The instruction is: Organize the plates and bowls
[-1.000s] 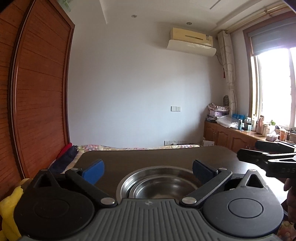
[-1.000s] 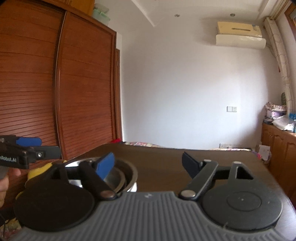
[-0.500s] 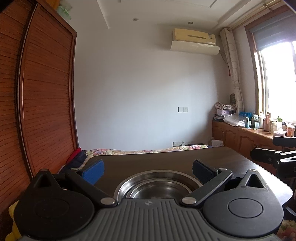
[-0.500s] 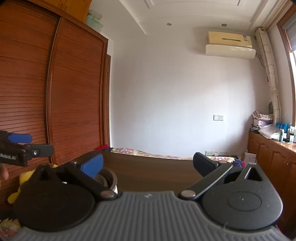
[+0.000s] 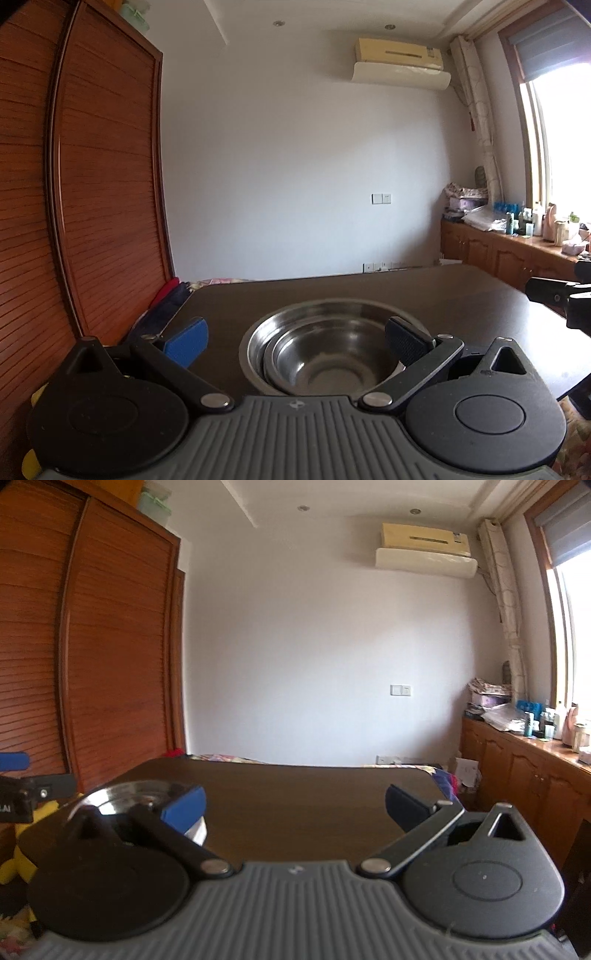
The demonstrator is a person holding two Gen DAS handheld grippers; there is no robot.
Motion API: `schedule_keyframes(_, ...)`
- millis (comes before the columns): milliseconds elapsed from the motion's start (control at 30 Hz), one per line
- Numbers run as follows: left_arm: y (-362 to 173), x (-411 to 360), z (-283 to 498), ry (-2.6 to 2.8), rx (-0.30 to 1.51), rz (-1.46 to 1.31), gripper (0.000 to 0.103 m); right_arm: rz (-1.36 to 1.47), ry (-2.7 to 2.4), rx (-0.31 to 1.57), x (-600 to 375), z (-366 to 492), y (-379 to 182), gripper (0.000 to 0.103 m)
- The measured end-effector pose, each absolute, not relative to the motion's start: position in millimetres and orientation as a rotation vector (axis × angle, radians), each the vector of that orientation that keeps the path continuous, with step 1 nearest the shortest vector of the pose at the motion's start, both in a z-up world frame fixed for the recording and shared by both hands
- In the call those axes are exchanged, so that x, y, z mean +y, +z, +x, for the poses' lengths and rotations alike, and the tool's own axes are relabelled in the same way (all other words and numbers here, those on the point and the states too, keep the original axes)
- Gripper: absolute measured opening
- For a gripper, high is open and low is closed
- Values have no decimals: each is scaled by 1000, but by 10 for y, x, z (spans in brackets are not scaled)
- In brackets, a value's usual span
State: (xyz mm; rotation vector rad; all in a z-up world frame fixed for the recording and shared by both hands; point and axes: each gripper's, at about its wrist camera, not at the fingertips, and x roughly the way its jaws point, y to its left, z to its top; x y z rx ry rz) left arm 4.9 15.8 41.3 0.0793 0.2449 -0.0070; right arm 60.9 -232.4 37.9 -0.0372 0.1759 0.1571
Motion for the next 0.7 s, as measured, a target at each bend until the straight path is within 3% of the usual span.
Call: schedule_keyframes(700,241,253,119,8,289,69,103,-20,89,220,-2379,668,202,103)
